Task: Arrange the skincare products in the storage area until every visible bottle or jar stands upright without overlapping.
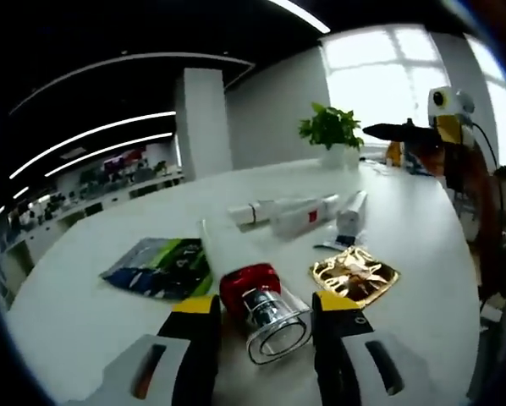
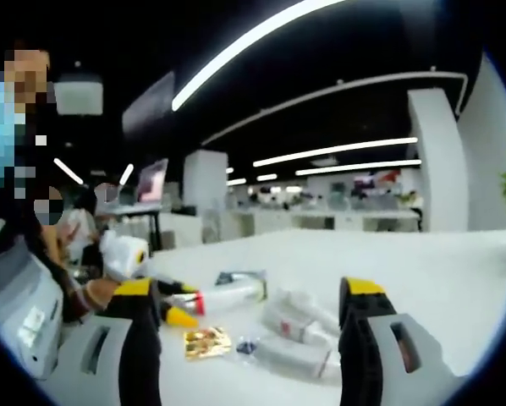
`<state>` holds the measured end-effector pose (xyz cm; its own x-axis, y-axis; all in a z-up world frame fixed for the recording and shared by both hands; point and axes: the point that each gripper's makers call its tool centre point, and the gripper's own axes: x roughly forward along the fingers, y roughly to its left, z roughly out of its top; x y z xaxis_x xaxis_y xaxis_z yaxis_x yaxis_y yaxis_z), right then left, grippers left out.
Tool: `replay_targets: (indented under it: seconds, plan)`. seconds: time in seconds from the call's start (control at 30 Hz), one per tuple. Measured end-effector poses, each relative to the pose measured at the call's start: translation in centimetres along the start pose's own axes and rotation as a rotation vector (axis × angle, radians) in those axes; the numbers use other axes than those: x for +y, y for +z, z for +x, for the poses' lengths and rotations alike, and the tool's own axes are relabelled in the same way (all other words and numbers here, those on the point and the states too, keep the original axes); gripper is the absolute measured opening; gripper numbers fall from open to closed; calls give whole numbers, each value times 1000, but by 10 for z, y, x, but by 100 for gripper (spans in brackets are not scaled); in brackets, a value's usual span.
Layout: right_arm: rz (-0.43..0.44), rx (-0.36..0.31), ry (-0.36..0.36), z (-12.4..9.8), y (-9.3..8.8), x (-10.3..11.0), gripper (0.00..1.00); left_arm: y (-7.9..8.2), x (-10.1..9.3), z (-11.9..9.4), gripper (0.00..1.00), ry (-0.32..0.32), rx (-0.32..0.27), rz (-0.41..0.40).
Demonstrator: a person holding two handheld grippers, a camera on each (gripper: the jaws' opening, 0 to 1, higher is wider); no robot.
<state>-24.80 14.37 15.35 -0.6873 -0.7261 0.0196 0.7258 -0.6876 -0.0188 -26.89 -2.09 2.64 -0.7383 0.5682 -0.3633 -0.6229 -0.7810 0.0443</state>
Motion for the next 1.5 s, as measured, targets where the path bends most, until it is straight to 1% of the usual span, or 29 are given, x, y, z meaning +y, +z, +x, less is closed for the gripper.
replay_targets:
  seconds: [0.1, 0.17, 0.27, 0.3, 0.37, 0.4, 0.47, 0.57, 0.63, 0.73, 0.8, 0.83, 0.97, 1.13, 1.23, 1.27, 1.37, 1.47, 1.5]
  plan:
    - [13, 20, 18, 3, -9, 2, 85, -2, 1, -4, 40, 2, 15, -27]
    - [21, 30, 23, 4, -13, 2, 85, -5, 3, -8, 36, 1, 40, -63]
    - [27, 50, 23, 6, -20, 0, 84, -5, 6, -11, 34, -7, 60, -74]
    - [27, 54, 23, 7, -21, -1, 84, -6, 8, -12, 34, 3, 71, -51]
    - [33, 65, 19, 9, -25, -3, 84, -5, 6, -13, 33, 21, 85, -34]
    - [34, 73, 18, 10, -27, -4, 84, -5, 6, -14, 33, 29, 102, -26]
    - [35, 82, 19, 11, -29, -3, 84, -5, 5, -16, 32, 29, 129, -34]
    - [27, 95, 29, 13, -30, -2, 84, 2, 4, -20, 32, 0, 138, -54]
    - [15, 108, 36, 15, -30, -1, 84, 11, 4, -24, 32, -31, 134, -67]
    - [-19, 129, 49, 21, -29, 1, 84, 24, 4, -31, 31, -70, 159, -78]
    - [-36, 141, 59, 26, -29, 2, 85, 28, 3, -33, 31, -88, 190, -60]
    - [-45, 150, 67, 28, -30, 3, 85, 30, 3, -34, 31, -94, 211, -38]
    - [-72, 179, 117, 38, -36, 12, 87, 37, 4, -37, 31, -107, 251, 2]
    - [-100, 176, 195, 55, -40, 29, 88, 53, 3, -39, 31, -129, 286, 50]
    - [-118, 173, 246, 65, -39, 40, 90, 61, 4, -38, 31, -145, 306, 59]
    - [-120, 169, 251, 66, -38, 42, 92, 62, 4, -37, 31, -147, 309, 59]
    - [-126, 157, 271, 74, -34, 45, 92, 72, 5, -36, 31, -172, 339, 67]
    - [-131, 166, 284, 83, -35, 46, 93, 84, 7, -35, 30, -197, 359, 80]
    - [-131, 167, 287, 85, -36, 45, 92, 86, 7, -35, 30, -203, 368, 84]
